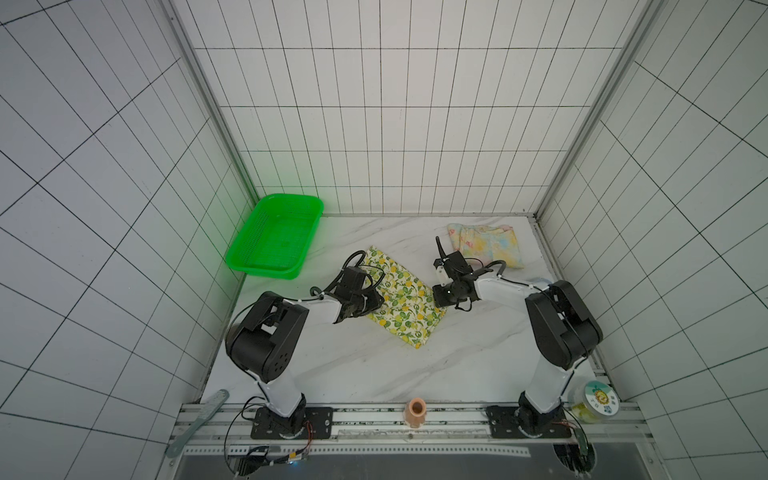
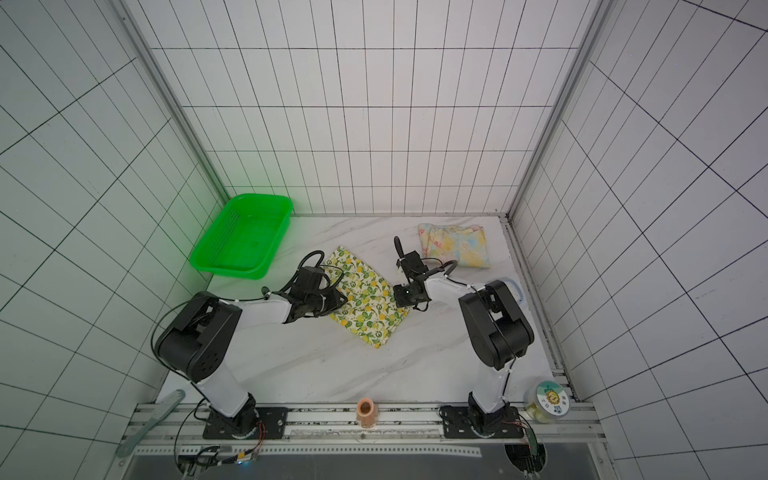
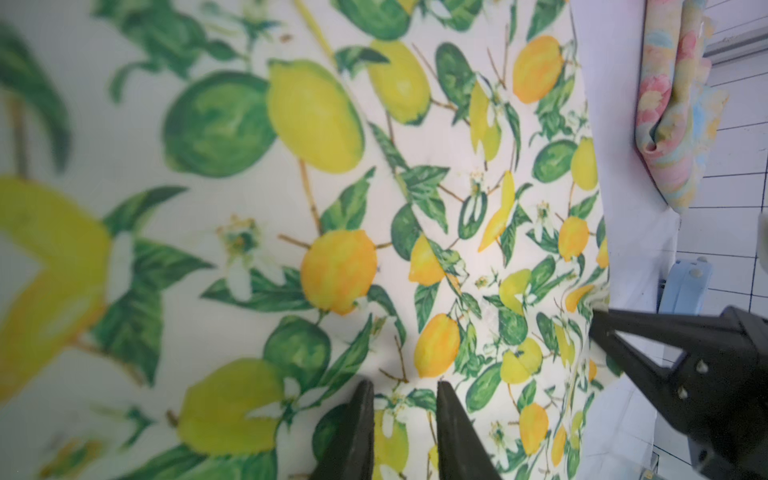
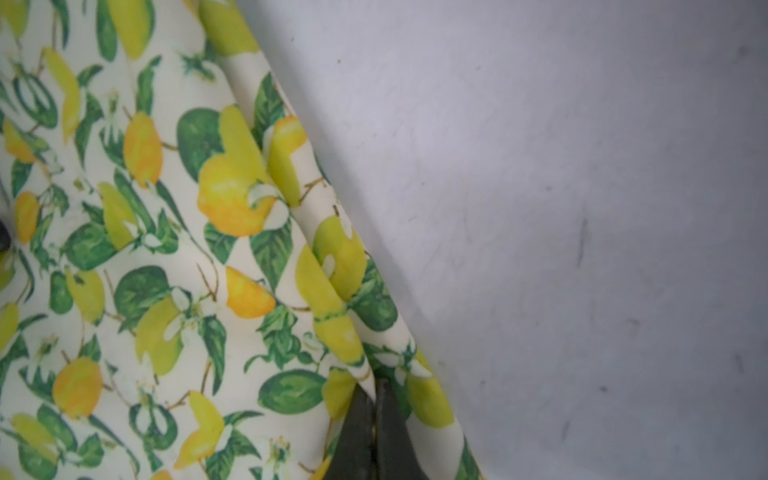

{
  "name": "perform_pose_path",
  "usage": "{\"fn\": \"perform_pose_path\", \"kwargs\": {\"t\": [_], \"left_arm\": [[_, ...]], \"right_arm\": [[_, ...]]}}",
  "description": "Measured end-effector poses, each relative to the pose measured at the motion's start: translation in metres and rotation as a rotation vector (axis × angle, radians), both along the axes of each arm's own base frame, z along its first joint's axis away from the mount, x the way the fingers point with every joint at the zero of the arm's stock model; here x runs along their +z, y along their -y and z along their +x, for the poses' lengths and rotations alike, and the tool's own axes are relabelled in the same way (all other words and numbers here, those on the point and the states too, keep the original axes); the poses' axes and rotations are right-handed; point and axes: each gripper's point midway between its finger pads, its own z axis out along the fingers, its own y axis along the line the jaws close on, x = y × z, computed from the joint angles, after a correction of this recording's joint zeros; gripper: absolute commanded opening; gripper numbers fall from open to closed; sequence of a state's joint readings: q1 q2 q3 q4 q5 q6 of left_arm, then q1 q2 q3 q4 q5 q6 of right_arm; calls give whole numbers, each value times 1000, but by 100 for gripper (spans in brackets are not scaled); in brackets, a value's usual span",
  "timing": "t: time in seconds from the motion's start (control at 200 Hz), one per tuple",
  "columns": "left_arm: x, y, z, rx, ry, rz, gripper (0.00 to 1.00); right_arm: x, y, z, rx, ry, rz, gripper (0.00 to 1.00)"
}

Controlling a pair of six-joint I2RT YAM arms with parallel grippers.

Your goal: Fold and stack the skirts

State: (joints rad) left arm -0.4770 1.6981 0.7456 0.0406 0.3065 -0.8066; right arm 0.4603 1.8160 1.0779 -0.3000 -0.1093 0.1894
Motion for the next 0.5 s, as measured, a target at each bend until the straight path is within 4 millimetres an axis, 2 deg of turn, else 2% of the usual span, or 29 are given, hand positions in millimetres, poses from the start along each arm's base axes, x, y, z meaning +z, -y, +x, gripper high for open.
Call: {"fn": "perform_pose_path", "kwargs": {"t": [0.06, 0.165, 0.24, 0.33, 0.415, 0.455, 0.5], "left_arm": [[1, 9, -13, -22, -12, -10, 28], [2, 18, -31, -41, -54, -36, 28], [7, 15, -37, -27, -74, -42, 28], [21, 7, -30, 7, -58, -59, 28], [38, -5, -14, 49, -18, -77, 28], [45, -12, -4, 70, 2, -82, 28], [49, -20, 4, 92, 17, -82, 28]], "right_arm": [[4, 4, 7, -5, 15, -10, 34], [19, 8, 12, -15, 46, -11, 36], [43, 6, 10, -17, 80, 19, 36], [85, -4, 7, -4, 155, 103, 36], [124, -18, -2, 24, 225, 193, 35], [135, -25, -8, 44, 247, 236, 35], [138, -33, -17, 65, 249, 269, 35]]}}
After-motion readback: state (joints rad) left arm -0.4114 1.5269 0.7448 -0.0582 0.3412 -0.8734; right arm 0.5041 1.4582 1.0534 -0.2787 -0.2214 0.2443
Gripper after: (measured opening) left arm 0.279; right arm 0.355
